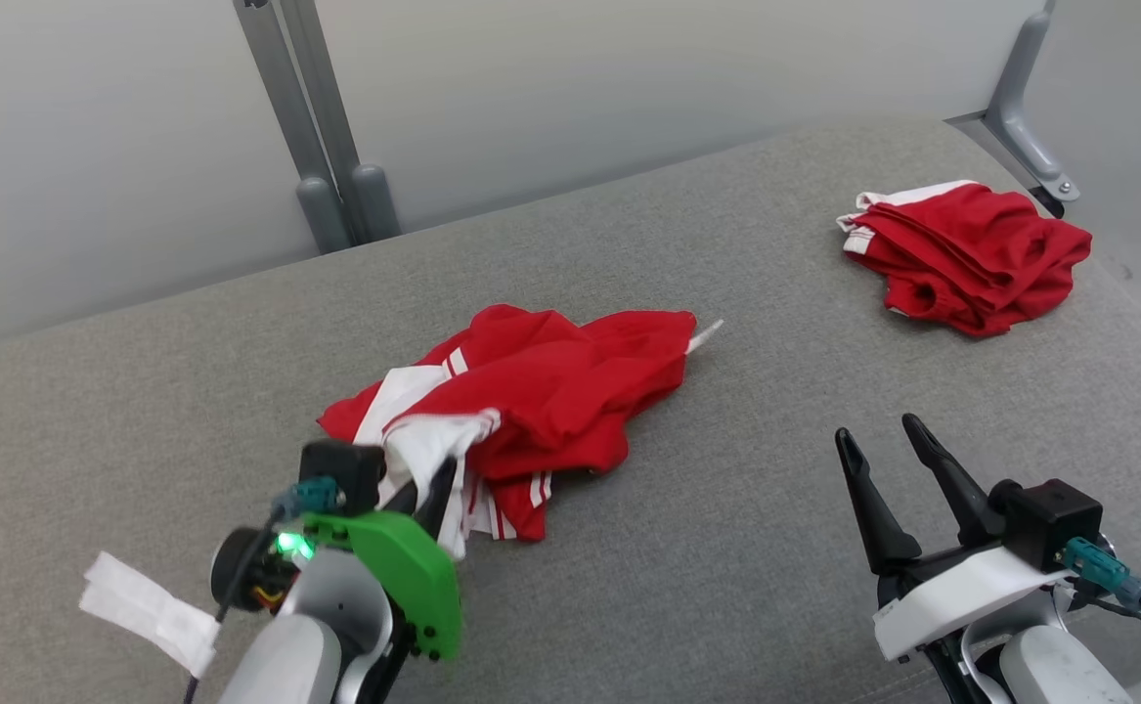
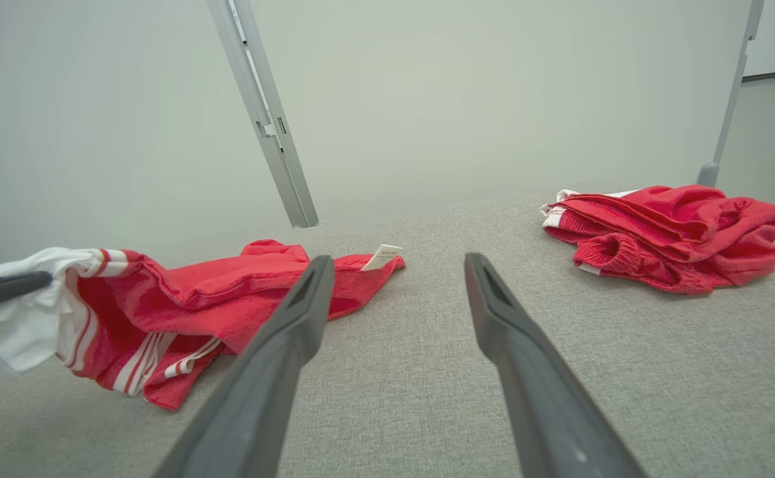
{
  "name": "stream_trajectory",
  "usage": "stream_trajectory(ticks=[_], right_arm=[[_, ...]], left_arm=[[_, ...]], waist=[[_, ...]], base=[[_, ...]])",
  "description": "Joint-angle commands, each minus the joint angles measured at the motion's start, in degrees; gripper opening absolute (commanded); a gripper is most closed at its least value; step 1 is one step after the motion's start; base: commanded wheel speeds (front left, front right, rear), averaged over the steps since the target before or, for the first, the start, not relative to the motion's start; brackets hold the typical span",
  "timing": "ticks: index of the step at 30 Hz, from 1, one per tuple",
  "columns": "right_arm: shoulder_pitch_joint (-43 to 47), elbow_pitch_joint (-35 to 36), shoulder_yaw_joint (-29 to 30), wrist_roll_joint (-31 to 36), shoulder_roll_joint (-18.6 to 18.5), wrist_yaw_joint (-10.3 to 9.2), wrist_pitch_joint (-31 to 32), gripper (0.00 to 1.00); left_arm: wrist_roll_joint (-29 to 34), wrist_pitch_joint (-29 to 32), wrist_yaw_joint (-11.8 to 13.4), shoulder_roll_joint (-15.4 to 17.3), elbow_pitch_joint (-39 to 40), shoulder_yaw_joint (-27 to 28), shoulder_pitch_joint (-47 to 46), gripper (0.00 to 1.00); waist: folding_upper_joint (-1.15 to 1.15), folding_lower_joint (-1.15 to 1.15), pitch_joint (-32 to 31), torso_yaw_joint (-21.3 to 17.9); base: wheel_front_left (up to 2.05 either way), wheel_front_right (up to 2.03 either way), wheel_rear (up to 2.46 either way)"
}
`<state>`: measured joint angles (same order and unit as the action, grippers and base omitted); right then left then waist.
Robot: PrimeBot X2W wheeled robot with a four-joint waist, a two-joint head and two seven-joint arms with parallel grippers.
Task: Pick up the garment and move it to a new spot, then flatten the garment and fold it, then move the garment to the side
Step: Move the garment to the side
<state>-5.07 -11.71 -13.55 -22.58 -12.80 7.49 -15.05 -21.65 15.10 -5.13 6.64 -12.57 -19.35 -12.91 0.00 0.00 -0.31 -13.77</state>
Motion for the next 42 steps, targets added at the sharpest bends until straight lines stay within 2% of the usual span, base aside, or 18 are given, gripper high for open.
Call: stream_trajectory(ticks=[1,6,7,8,9,14,18,22,29,35,39,42], right_arm=[[0.20,-0.04,0.12,-0.29,-0.23,0.00,-0.17,1.00],[0.01,-0.42,-0.27,-0.49,-0.85,0.00,-0.17,1.00],[-0.05,-0.53,-0.45,-0.50,-0.95,0.00,-0.17,1.00],[-0.10,-0.70,-0.69,-0.44,-1.05,0.00,-0.17,1.00],[-0.18,-0.88,-0.89,-0.42,-1.17,0.00,-0.17,1.00],[-0.19,-1.22,-1.33,-0.51,-1.70,0.00,-0.17,1.00],[0.32,-1.14,-1.44,-0.52,-2.10,0.00,-0.17,1.00],[1.00,-0.80,-1.21,-0.52,-2.35,0.00,-0.17,1.00],[1.91,0.46,-0.57,-0.34,-1.96,0.00,-0.17,1.00],[2.95,1.76,1.86,0.35,-1.07,0.00,-0.17,1.00],[3.66,1.79,3.96,1.35,-0.33,0.00,-0.17,1.00],[3.58,2.05,4.95,2.12,0.26,0.00,-0.17,1.00]], left_arm=[[1.04,-1.94,-0.25,0.62,-2.36,-0.25,1.06,0.00],[4.01,-10.41,0.61,0.36,-13.44,-1.75,1.57,0.00],[4.47,-11.97,0.52,0.16,-14.82,-1.99,0.89,0.07],[4.96,-13.39,0.35,-0.01,-16.58,-2.43,0.18,0.40],[5.00,-14.54,0.22,-0.26,-18.25,-2.67,-0.32,1.00],[4.77,-18.94,0.26,-0.78,-22.18,-2.51,-2.60,1.00],[3.79,-21.39,0.88,-0.26,-21.20,-1.26,-2.87,1.00],[2.00,-23.36,2.25,1.00,-16.71,1.18,-0.67,1.00],[0.66,-26.66,6.60,2.88,-6.77,5.69,5.23,1.00],[0.41,-29.84,9.29,1.96,-1.75,8.84,10.73,1.00],[1.58,-30.33,9.96,0.92,0.32,11.03,13.24,1.00],[2.68,-30.26,9.34,0.09,1.49,12.43,14.48,1.00]], waist=[[0.00,0.00,0.78,-0.47],[0.00,0.00,1.23,0.16],[0.00,0.00,1.25,0.37],[0.00,0.00,1.25,0.69],[0.00,0.00,1.19,0.98],[0.00,0.00,0.44,2.27],[0.00,0.00,-0.55,3.17],[0.00,0.00,-1.40,3.97],[0.00,0.00,-1.81,4.91],[0.00,0.00,-1.59,4.89],[0.00,0.00,-1.01,4.83],[0.00,0.00,-0.50,4.75]], base=[[0.00,0.00,0.00],[0.00,0.00,0.00],[0.00,0.00,0.00],[0.00,0.00,0.00],[0.00,0.00,0.00],[0.00,0.00,0.00],[0.00,0.00,0.00],[0.00,0.00,0.00],[0.00,0.00,0.00],[0.00,0.00,0.00],[0.00,0.00,0.00],[0.00,0.00,0.00]])
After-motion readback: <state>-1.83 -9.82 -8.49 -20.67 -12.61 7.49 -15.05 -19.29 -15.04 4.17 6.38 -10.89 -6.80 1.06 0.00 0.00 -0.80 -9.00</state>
